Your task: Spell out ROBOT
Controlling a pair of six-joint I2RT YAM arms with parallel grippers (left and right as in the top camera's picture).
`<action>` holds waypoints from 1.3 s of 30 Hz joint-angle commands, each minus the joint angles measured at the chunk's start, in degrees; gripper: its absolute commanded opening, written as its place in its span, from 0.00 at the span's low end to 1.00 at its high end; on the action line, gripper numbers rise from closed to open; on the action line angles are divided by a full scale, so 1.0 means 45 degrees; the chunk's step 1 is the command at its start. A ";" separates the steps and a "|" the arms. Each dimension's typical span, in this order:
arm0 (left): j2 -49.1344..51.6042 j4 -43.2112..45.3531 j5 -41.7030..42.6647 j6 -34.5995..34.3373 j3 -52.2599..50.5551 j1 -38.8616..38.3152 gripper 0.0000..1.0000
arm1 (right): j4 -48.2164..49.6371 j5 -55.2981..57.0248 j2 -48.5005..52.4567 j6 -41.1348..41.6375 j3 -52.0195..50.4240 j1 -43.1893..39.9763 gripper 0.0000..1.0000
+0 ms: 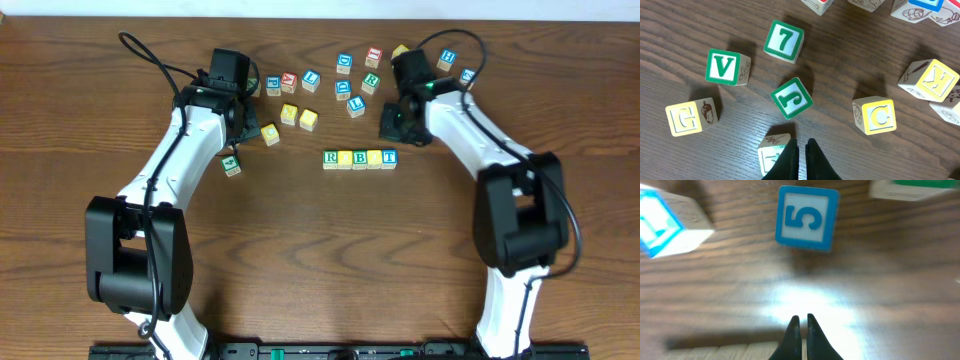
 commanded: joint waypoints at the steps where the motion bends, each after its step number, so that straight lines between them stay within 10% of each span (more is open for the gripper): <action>1: 0.0005 0.0015 -0.0175 0.0078 -0.0039 0.0053 0.07 | -0.0724 -0.0617 -0.1763 -0.0495 0.0223 0.0005 0.01; 39: 0.0005 -0.0049 -0.0170 0.0073 -0.0039 0.0053 0.08 | -0.0719 -0.0267 -0.1851 -0.0661 -0.2982 0.0651 0.01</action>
